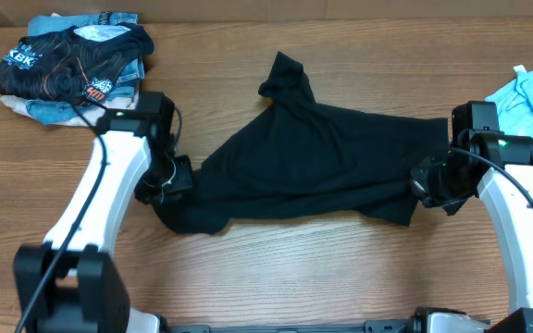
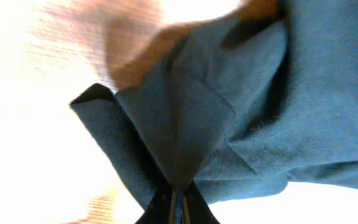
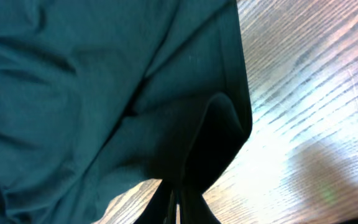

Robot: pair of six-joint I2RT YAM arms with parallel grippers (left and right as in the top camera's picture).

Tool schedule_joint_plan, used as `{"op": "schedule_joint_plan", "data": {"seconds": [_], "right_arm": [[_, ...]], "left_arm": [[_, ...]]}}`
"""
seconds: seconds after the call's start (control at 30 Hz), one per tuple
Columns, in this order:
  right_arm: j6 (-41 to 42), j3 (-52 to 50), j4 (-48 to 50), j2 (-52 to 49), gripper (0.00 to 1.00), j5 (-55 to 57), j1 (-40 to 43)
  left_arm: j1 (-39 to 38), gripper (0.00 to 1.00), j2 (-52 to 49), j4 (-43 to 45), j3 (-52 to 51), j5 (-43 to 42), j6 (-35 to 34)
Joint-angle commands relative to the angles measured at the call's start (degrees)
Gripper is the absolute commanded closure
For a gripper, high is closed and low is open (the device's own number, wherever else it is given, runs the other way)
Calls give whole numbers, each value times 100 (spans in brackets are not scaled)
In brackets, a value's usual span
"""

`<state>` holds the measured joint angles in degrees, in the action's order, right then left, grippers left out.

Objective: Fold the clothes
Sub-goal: 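Pull the shirt edges apart with both grippers to spread it flat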

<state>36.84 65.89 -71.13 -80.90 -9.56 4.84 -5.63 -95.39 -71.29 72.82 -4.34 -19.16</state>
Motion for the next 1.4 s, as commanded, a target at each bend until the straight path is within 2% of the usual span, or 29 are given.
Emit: {"op": "schedule_joint_plan", "data": {"seconds": [0.0,0.03,0.1,0.23,0.3,0.47,0.67,0.73,0.8,0.9,1.03,1.17,1.37], "right_arm": [[98,125,197,74,96,98,17],[98,125,306,74,95,96,17],[98,125,481,68,95,98,17],[105,125,802,17,95,129,17],[269,125,831,-28,95,334,15],[372,120,833,-144,95,761,17],[376,120,1005,-372,95,826,17],[396,120,1047,-481,95,835,17],[396,120,1099,-560,95,870,17],[415,120,1196,-614,95,970,17],[656,120,1231,-614,94,1003,17],[713,120,1099,-614,94,997,17],[863,120,575,-614,95,994,17]], "left_arm": [[-39,91,317,332,149,-17,-195],[-39,79,302,544,142,-17,-201],[-39,70,227,1010,109,0,-201],[-39,71,-208,1910,105,26,-57],[-42,71,-442,2041,105,22,-57],[-39,72,-737,1814,105,20,-57],[-42,76,-192,1453,129,22,-57],[-39,66,70,1241,129,66,-57],[-39,40,234,981,129,240,-57],[-28,23,254,704,127,575,-57],[-22,18,105,638,125,518,20],[-22,11,-181,721,120,-15,619],[-39,10,-782,728,120,-173,817]]}}
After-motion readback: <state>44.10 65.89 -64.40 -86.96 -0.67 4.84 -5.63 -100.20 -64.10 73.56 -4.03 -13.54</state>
